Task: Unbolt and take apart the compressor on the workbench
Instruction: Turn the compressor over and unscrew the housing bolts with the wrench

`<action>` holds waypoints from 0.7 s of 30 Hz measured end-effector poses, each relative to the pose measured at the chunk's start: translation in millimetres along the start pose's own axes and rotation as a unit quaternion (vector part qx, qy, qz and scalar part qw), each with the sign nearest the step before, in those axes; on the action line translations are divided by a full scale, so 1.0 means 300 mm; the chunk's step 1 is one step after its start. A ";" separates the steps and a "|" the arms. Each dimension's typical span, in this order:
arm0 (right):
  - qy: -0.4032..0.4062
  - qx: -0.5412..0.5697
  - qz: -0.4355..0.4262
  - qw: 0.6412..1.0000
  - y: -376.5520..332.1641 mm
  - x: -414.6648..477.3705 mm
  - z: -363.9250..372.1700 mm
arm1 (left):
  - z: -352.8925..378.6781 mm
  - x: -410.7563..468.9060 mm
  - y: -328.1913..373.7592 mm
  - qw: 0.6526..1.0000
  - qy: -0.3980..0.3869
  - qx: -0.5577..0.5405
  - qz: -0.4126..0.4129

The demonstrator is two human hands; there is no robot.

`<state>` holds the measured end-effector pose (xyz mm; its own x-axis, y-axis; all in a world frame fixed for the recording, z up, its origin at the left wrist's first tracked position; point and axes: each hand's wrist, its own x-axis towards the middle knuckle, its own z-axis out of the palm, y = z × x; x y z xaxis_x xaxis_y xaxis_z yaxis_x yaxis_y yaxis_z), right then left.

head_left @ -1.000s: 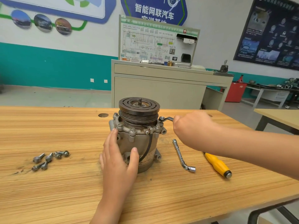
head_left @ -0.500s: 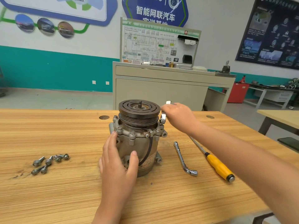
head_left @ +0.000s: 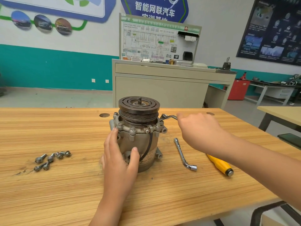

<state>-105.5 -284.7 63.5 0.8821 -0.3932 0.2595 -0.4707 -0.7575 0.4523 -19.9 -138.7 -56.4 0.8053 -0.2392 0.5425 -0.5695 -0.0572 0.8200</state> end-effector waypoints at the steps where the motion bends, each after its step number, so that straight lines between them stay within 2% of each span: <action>1: -0.011 -0.020 -0.008 1.000 -0.011 -0.001 -0.012 | 0.000 0.000 -0.001 1.000 -0.001 0.002 0.002; 5: -0.035 -0.095 -0.041 0.994 -0.046 0.007 -0.047 | 0.001 0.001 0.000 1.000 0.000 -0.001 0.008; 14: -0.043 -0.155 -0.097 0.982 0.057 0.129 0.005 | -0.001 0.002 -0.008 1.000 -0.003 -0.007 0.019; 18: 0.059 -0.046 -0.132 0.988 0.061 0.279 0.087 | 0.006 0.006 -0.025 1.000 0.001 -0.004 0.010; 21: 0.140 0.064 -0.173 0.973 0.019 0.330 0.134 | 0.001 0.004 -0.021 1.000 0.002 -0.011 0.021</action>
<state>-20.1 -348.9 57.6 0.9391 0.0415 0.3412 -0.1243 -0.8846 0.4495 -15.3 -138.9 -60.8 0.7807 -0.2376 0.5779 -0.5997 -0.0249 0.7999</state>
